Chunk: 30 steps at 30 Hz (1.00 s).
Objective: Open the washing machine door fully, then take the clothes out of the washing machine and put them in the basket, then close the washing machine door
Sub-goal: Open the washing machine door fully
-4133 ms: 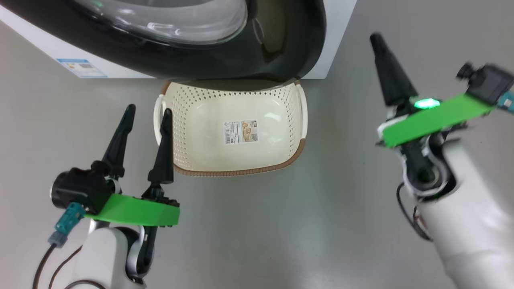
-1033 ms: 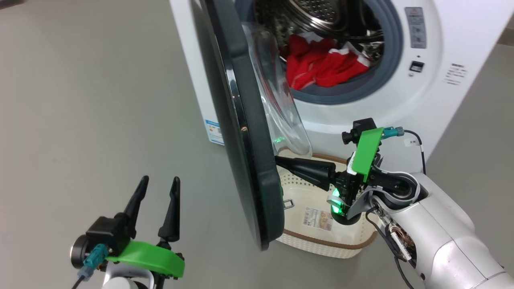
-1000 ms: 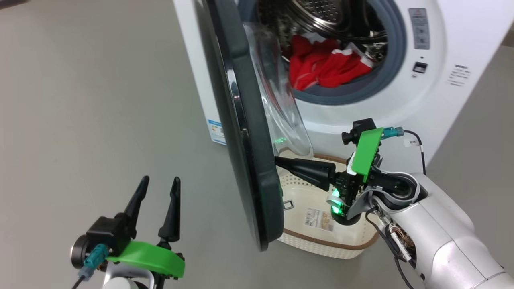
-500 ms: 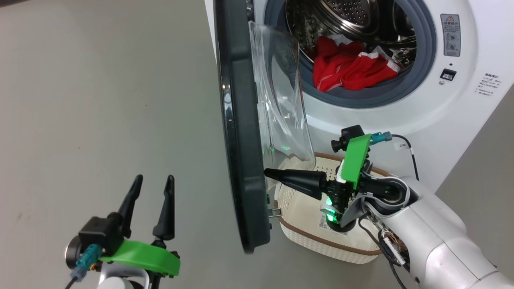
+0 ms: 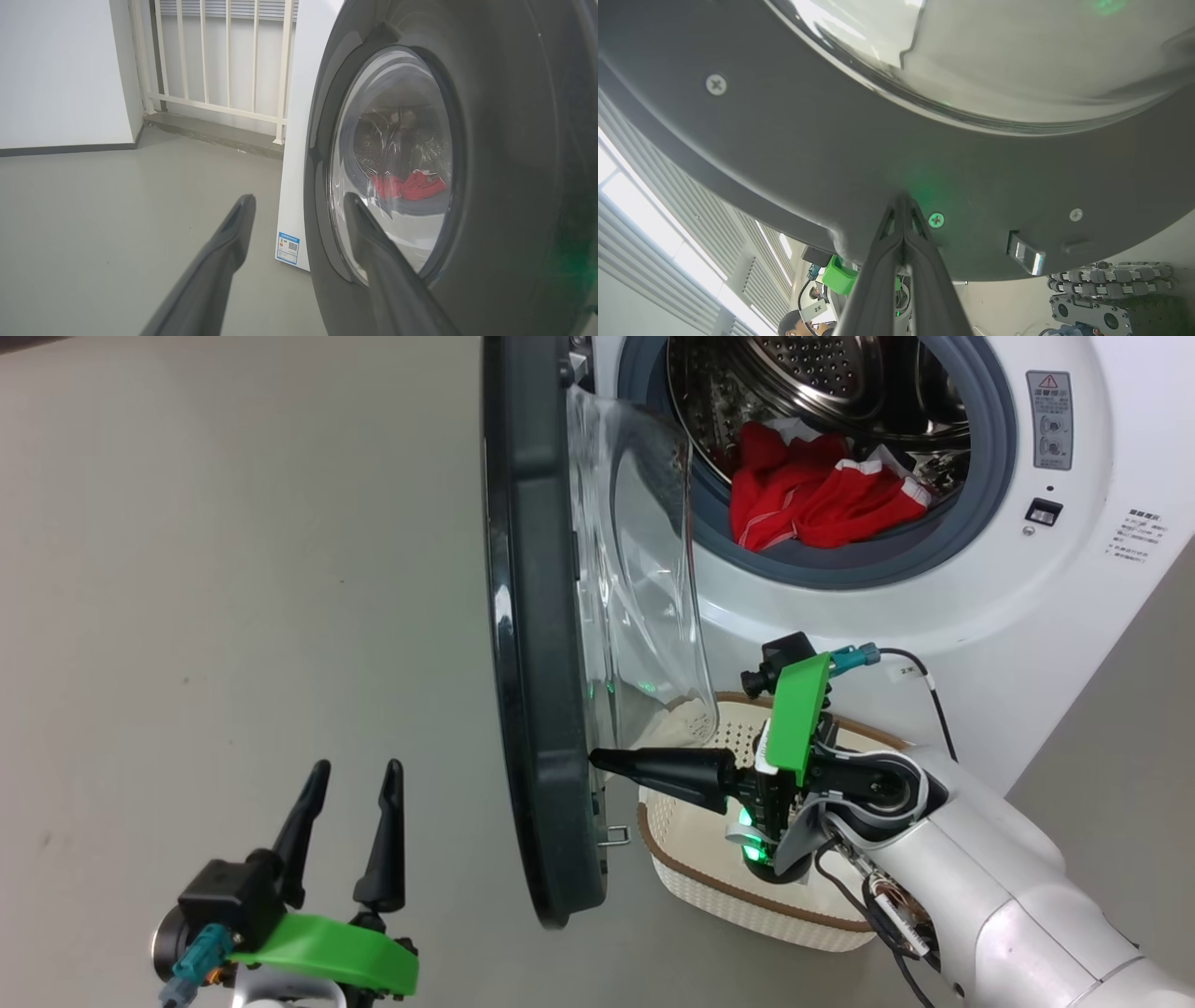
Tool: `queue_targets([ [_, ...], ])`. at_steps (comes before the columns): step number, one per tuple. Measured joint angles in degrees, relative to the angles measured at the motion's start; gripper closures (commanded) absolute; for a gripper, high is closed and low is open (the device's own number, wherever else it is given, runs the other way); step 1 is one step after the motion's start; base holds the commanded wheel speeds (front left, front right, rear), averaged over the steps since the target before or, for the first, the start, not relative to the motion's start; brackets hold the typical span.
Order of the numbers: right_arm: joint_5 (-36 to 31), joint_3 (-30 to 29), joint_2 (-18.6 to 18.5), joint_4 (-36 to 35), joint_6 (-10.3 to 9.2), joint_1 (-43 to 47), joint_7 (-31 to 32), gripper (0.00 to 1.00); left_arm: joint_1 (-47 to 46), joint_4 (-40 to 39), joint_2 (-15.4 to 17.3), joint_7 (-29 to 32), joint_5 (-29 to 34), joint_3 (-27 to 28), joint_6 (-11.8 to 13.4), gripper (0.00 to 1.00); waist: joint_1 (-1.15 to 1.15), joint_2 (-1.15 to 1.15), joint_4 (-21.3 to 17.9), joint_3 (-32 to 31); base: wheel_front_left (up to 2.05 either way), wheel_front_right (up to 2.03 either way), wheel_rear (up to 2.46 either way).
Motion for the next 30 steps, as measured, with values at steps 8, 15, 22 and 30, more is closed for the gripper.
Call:
queue_targets([
  [8,-1.7,0.0,-0.2,-1.0,0.00,-0.2,-2.5,0.76,0.0,1.3,0.0,0.0,-1.2,-1.7,0.0,0.00,0.00,0.00,-0.5,-0.5,0.00,0.00,0.00],
  [15,-7.2,-1.2,-2.5,-5.6,0.00,2.0,-7.5,0.00,-0.1,2.9,0.0,0.0,-1.4,-2.9,-0.3,0.00,0.00,0.00,-1.0,-1.1,0.00,0.00,0.00],
  [22,-24.4,-0.4,-8.5,-16.0,0.00,6.2,-21.9,0.00,-0.2,4.3,0.0,0.0,-1.8,-3.8,-0.9,0.00,0.00,0.00,-1.4,-1.4,0.00,0.00,0.00],
  [30,-40.6,5.3,-11.9,-19.9,0.00,9.4,-36.4,0.00,-0.2,4.1,0.0,0.0,-2.5,-3.4,-1.4,0.00,0.00,0.00,-2.9,-1.1,0.00,0.00,0.00],
])
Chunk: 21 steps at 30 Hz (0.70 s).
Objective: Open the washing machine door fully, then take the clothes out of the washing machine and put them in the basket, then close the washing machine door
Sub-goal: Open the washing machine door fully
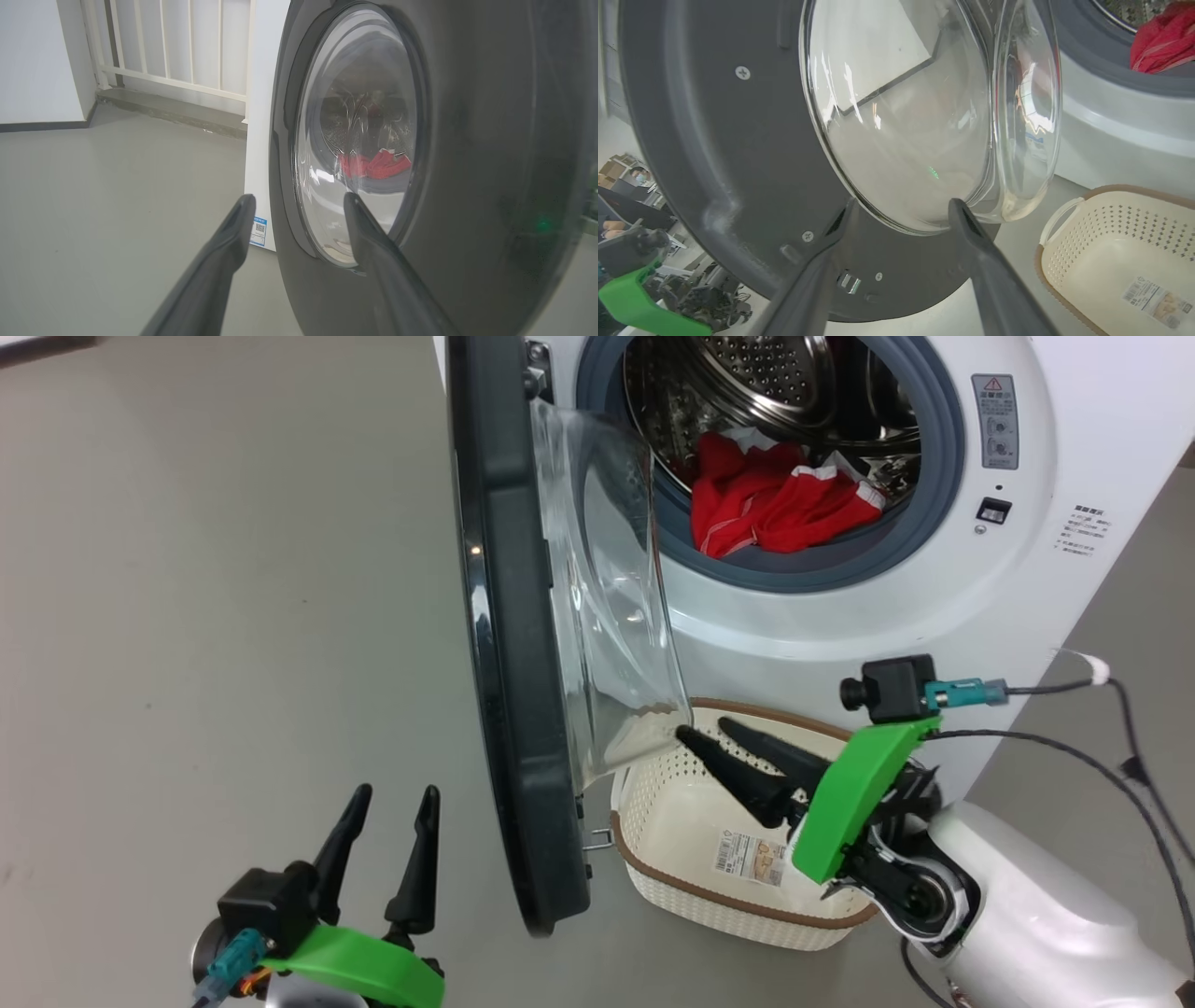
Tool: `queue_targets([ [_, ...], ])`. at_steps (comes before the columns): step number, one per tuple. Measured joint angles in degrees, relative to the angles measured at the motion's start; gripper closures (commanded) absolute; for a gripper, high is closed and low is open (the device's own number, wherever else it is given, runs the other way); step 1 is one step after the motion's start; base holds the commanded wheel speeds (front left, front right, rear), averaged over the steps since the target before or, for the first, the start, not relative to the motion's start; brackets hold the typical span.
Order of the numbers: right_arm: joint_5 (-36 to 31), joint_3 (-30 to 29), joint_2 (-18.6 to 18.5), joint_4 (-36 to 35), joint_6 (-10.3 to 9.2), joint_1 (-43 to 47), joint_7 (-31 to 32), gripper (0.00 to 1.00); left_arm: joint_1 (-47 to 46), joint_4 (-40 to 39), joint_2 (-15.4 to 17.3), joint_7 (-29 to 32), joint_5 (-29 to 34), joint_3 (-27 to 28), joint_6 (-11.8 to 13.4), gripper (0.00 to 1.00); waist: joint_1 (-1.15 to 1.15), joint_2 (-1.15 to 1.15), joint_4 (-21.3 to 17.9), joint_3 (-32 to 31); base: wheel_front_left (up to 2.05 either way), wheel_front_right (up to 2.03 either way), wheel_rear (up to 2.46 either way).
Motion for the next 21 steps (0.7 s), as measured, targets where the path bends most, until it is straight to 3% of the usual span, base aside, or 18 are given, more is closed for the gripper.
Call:
queue_targets([
  [6,-13.5,3.2,-1.7,4.4,0.00,0.0,-11.3,0.00,0.0,-1.3,0.0,0.0,0.2,0.1,-0.5,0.00,0.00,0.00,-0.5,-0.3,0.00,0.00,0.00],
  [11,-23.0,1.6,-0.8,11.2,0.01,0.0,-18.8,0.00,0.2,-2.5,0.0,0.0,0.9,0.5,-0.5,0.00,0.00,0.00,-0.7,-0.6,0.00,0.00,0.00],
  [18,-34.9,-6.8,3.3,18.2,0.01,0.6,-21.8,0.00,0.9,-4.5,0.0,0.0,1.2,1.1,-0.9,0.00,0.00,0.00,-1.0,-0.7,0.00,0.00,0.00],
  [21,-44.9,-18.2,6.4,14.5,0.01,4.2,-21.8,0.00,1.5,-5.5,0.0,0.0,1.6,1.2,-0.9,0.00,0.00,0.00,-1.0,-0.6,0.00,0.00,0.00],
])
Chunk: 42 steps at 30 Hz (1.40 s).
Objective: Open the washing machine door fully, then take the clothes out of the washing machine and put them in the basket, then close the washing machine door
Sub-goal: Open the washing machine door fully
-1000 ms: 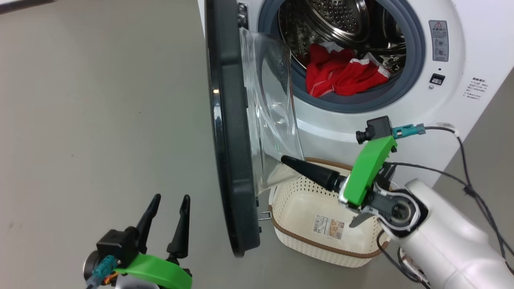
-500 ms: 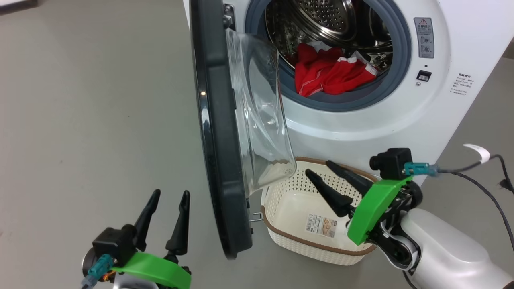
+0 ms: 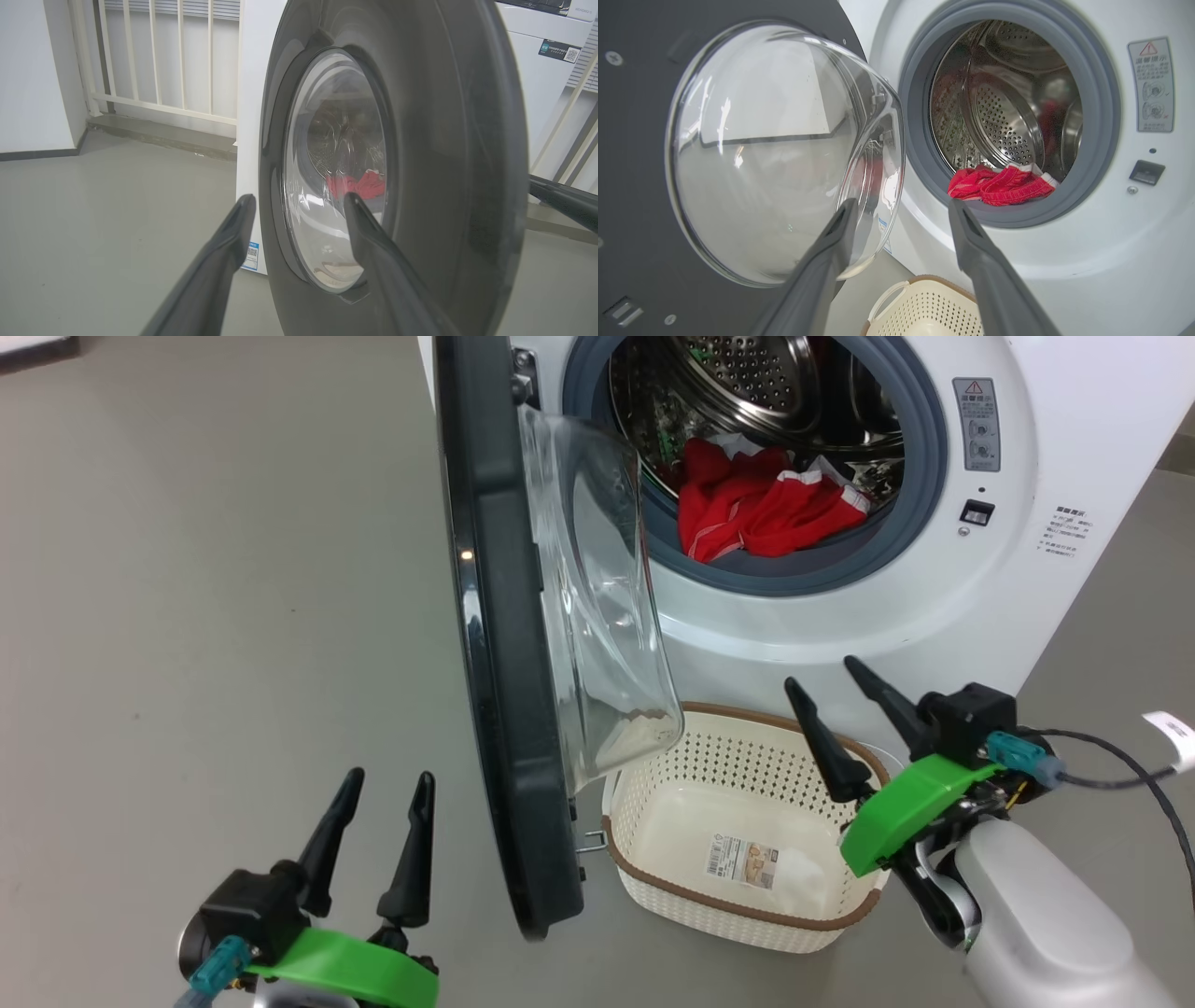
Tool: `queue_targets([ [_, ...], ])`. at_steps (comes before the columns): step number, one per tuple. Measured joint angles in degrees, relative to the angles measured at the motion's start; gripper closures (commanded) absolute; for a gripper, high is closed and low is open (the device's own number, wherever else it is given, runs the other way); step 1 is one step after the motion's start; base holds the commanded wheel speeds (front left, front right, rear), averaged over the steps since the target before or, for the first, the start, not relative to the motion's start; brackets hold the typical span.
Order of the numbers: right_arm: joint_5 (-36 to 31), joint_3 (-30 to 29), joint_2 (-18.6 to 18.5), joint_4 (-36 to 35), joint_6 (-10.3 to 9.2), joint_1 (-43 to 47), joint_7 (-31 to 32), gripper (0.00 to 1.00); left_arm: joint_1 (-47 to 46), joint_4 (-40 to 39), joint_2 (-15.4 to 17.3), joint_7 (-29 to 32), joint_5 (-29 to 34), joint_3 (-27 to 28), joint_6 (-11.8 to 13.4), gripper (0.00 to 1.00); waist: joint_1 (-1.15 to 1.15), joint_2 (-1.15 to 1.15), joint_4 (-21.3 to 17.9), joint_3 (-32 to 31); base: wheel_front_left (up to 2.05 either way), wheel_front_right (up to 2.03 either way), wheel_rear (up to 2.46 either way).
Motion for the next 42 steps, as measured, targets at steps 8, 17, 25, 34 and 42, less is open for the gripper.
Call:
queue_targets([
  [8,-14.7,-13.5,5.6,-10.6,0.01,10.4,-0.3,0.00,0.2,-1.0,0.0,0.0,0.1,0.0,0.0,0.00,0.00,0.00,0.3,-0.2,0.00,0.00,0.00],
  [17,-18.5,-18.5,6.8,-18.5,0.01,17.5,-0.4,0.00,1.1,-2.2,0.0,0.0,0.2,0.0,0.5,0.00,0.00,0.00,0.5,-0.7,0.00,0.00,0.00],
  [25,-17.4,-18.1,6.9,-19.9,0.01,20.7,-0.4,0.00,2.4,-2.5,0.0,0.0,1.6,-0.3,0.6,0.00,0.00,0.00,0.3,-1.3,0.00,0.00,0.00],
  [34,-17.4,-18.5,7.0,-19.9,0.01,21.1,-0.4,0.00,2.5,-2.1,0.0,0.0,2.6,0.3,0.6,0.00,0.00,0.00,0.6,-1.2,0.00,0.00,0.00],
  [42,-16.8,-17.2,7.0,-19.5,0.01,21.1,-0.4,0.00,2.5,-1.6,0.0,0.0,3.1,0.4,0.5,0.16,0.00,0.00,0.4,-0.8,0.00,0.00,0.00],
])
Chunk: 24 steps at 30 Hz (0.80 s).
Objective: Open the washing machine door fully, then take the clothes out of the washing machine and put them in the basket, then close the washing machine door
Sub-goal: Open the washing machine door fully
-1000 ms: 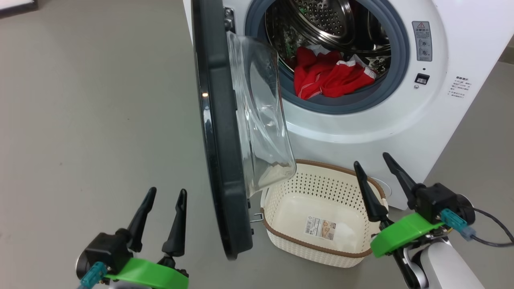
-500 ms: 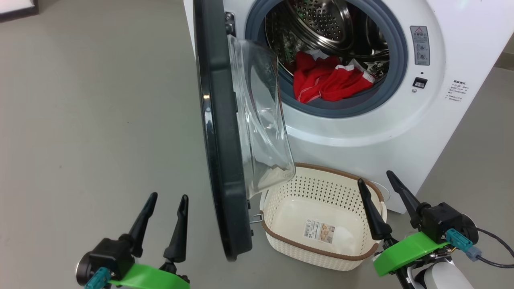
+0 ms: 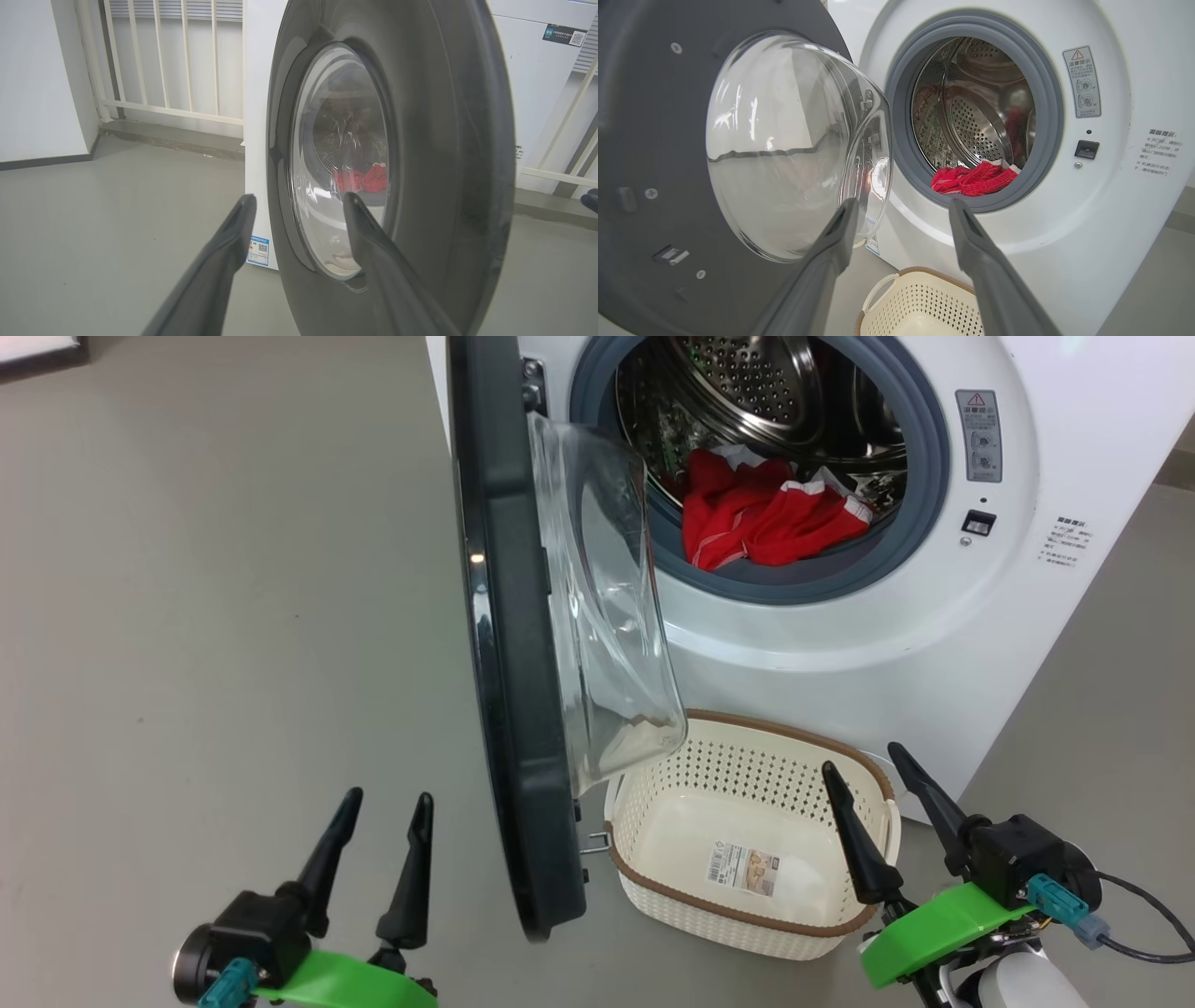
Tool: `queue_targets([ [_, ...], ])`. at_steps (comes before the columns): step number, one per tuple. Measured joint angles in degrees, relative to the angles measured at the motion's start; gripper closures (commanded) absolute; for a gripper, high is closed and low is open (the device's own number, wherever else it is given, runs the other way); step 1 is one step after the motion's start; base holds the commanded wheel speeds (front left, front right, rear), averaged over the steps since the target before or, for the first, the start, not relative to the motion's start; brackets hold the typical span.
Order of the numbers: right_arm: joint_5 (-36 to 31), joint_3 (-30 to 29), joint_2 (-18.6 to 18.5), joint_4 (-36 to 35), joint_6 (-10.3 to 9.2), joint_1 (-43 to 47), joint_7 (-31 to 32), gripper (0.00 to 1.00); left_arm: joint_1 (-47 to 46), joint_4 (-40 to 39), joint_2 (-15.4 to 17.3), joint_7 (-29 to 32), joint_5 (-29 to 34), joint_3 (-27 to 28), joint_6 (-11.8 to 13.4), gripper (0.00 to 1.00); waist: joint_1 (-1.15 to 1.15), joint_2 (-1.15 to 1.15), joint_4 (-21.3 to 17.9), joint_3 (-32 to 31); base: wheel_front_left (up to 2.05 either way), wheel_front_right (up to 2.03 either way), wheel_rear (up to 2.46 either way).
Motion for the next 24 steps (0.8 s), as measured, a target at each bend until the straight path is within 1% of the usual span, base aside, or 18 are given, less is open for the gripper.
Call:
queue_targets([
  [1,0.0,0.0,0.0,0.0,0.00,0.0,0.0,0.00,0.0,0.1,0.0,0.0,0.0,0.0,0.0,0.51,0.00,0.00,-0.1,0.1,0.00,0.00,0.00],
  [2,0.0,0.1,0.0,0.2,0.00,0.0,0.0,0.00,0.0,0.2,0.0,0.0,0.0,0.0,0.0,0.96,0.00,0.00,-0.1,0.1,0.00,0.00,0.00],
  [3,0.1,0.2,0.0,0.4,0.00,0.0,0.0,0.00,-0.1,0.3,0.0,0.0,0.0,0.0,0.0,1.00,0.00,0.00,-0.2,0.2,0.00,0.00,0.00],
  [10,0.1,0.0,0.0,0.9,0.00,0.0,0.0,0.00,-1.5,-1.0,0.0,0.0,-0.1,0.1,0.2,1.00,0.00,0.00,-0.6,0.5,0.00,0.00,0.00],
  [18,0.6,0.5,0.0,1.8,0.00,-0.3,0.0,0.00,-5.6,-10.9,0.0,0.0,-0.3,-0.1,0.7,1.00,0.00,0.00,-1.0,0.6,0.00,0.00,0.00],
  [21,1.1,1.5,0.0,2.1,0.00,-1.1,0.0,0.00,-6.5,-15.6,0.0,0.0,-2.6,-0.8,1.0,1.00,0.00,0.00,-1.5,0.6,0.00,0.00,0.00],
  [24,1.1,2.1,0.0,2.4,0.00,-1.4,0.0,0.00,-6.6,-18.6,0.0,-0.2,-4.2,-3.2,1.0,1.00,0.00,0.00,-1.8,0.6,0.00,0.00,0.00],
])
